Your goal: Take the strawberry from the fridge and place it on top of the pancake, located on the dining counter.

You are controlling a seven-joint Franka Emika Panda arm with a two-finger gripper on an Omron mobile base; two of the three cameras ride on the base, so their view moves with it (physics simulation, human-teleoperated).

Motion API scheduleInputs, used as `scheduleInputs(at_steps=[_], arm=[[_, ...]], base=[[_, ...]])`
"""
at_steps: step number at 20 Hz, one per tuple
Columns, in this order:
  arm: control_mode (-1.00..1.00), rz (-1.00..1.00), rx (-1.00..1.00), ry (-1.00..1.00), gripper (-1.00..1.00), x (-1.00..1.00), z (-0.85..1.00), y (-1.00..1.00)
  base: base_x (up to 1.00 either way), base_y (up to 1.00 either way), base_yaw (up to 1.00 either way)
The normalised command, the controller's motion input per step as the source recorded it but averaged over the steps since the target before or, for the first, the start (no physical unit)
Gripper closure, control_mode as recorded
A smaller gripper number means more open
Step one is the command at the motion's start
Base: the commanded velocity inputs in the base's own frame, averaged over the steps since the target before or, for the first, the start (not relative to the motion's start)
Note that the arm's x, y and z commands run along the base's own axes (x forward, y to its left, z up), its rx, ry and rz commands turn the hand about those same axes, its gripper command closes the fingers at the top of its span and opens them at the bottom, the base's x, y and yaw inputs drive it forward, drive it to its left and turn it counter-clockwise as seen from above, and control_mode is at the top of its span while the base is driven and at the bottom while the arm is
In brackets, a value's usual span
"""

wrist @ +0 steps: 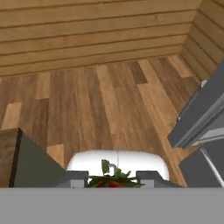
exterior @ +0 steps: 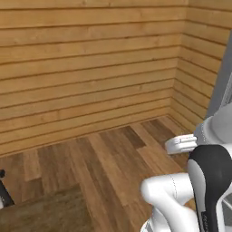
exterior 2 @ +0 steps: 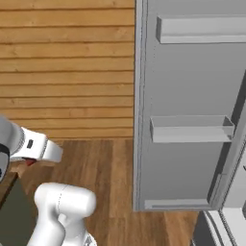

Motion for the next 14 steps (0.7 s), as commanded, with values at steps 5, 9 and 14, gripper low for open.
scheduleInputs(at_steps=[5, 9, 14], arm=[[1.0, 0.0, 0.0, 0.0, 1.0, 0.0, 0.0, 0.0], [1.0, 0.0, 0.0, 0.0, 1.0, 0.0, 0.0, 0.0], [1.0, 0.0, 0.0, 0.0, 1.0, 0.0, 0.0, 0.0]], base=[[-0.43, 0.69, 0.45], [0.12, 0.12, 0.01], [0.95, 0.1, 0.0]])
